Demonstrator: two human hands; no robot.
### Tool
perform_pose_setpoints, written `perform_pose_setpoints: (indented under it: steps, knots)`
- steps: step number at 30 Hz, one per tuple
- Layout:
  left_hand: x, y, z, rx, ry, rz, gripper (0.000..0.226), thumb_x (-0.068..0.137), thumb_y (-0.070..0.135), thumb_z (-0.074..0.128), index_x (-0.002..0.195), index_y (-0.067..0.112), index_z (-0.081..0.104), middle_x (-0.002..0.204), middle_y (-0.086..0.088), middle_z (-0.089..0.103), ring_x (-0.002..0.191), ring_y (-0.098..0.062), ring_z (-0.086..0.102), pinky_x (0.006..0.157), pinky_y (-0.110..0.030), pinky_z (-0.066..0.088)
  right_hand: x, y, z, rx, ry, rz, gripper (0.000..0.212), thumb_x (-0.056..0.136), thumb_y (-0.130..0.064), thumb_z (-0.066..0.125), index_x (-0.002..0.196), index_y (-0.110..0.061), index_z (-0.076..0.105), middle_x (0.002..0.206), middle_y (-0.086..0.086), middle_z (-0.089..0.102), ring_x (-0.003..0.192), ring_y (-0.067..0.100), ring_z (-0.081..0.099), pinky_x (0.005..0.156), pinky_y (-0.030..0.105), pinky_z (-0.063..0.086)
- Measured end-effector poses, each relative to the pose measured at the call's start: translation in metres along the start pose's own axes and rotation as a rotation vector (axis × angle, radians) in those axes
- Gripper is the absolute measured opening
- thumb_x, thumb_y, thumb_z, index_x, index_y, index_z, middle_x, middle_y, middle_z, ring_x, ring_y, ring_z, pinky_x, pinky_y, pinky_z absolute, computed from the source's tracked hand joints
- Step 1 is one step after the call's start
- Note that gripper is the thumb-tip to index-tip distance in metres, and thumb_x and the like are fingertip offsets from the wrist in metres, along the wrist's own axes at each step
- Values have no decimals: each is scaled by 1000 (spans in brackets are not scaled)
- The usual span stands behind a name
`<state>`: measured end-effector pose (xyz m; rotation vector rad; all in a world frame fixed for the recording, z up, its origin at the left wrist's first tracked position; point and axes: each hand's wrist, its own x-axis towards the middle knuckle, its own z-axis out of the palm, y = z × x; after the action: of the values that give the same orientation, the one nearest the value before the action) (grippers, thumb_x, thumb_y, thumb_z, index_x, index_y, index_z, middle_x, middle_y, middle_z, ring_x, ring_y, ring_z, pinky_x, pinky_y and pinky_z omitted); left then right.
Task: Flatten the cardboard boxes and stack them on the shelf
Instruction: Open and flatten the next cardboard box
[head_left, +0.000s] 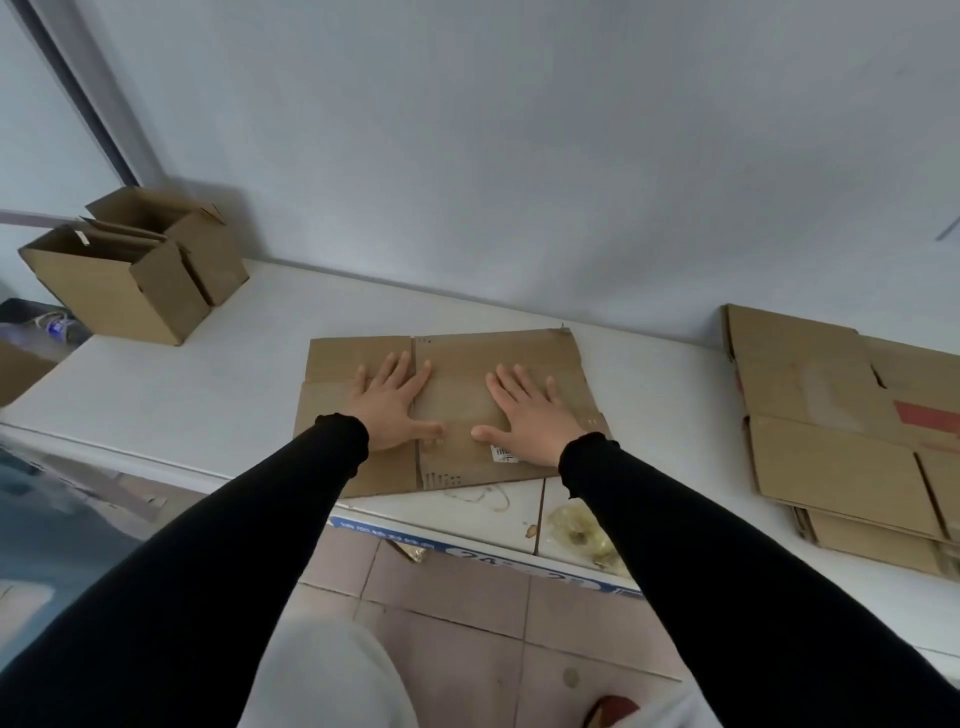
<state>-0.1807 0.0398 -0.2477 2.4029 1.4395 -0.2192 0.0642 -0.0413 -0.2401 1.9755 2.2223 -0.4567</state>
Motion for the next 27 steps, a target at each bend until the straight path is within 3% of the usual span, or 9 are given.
perform_pose_setpoints:
  steps: [3,6,9,12,16,18,20,23,27]
  knots:
    - [1,-2,12,19,72,-3,115,66,102,27,158,43,-11,168,3,-17,152,-12,-22,122,-50,-13,4,5,9,0,48,-13,96,90,-84,21,162,-28,-8,169,-7,-17,154,13,-21,123,55,-11]
    - [-1,-6,7,22,76,22,118,61,105,25,158,46,-8,169,6,-13,154,-10,-16,123,-49,-10,6,16,-5,-42,44,-43,109,78,-95,24,162,-32,-5,169,-9,-12,155,13,-15,124,57,-7]
    - [-5,-32,-3,-36,119,-67,115,67,101,29,159,42,-4,168,8,-11,155,-12,-11,125,-47,-6,4,41,-11,81,43,108,123,70,-101,28,162,-29,-10,168,-7,-18,154,14,-19,125,52,-4]
    - [-13,-62,4,-104,222,-246,103,79,93,23,161,35,0,170,0,-7,156,-17,-7,126,-41,1,0,56,-4,151,49,204,116,78,-94,28,162,-24,-10,168,-4,-19,154,12,-21,126,49,-3]
    - [-10,-67,8,-65,223,-265,100,82,91,16,162,32,-2,170,0,-7,156,-16,-7,126,-40,1,-1,43,-4,41,85,209,104,88,-86,19,162,-19,-12,168,3,-19,154,18,-21,125,48,-9]
    - [-11,-63,6,-26,195,-288,99,83,90,10,161,31,-5,169,-2,-9,156,-17,-8,126,-42,0,-9,32,-6,28,19,146,100,91,-83,21,161,-20,-15,167,4,-23,153,20,-24,125,48,-11]
    - [-16,-51,6,-19,192,-329,92,88,83,6,161,29,-5,169,-6,-9,156,-21,-8,126,-44,0,-22,25,-6,62,-105,69,111,82,-91,29,159,-26,-20,163,-3,-31,149,18,-32,123,50,-15]
    - [-37,-21,19,-10,188,-190,82,92,78,7,161,35,-5,168,-8,-14,155,-24,-13,126,-46,-1,-33,22,-3,71,-140,66,120,72,-98,32,158,-32,-21,162,-7,-33,148,16,-35,121,53,-19]
    - [-76,-14,38,89,184,53,86,84,91,16,156,51,-9,167,-1,-16,154,-18,-19,126,-42,-4,-33,21,0,77,-103,86,119,71,-99,32,159,-35,-18,164,-9,-30,149,15,-33,120,54,-20]
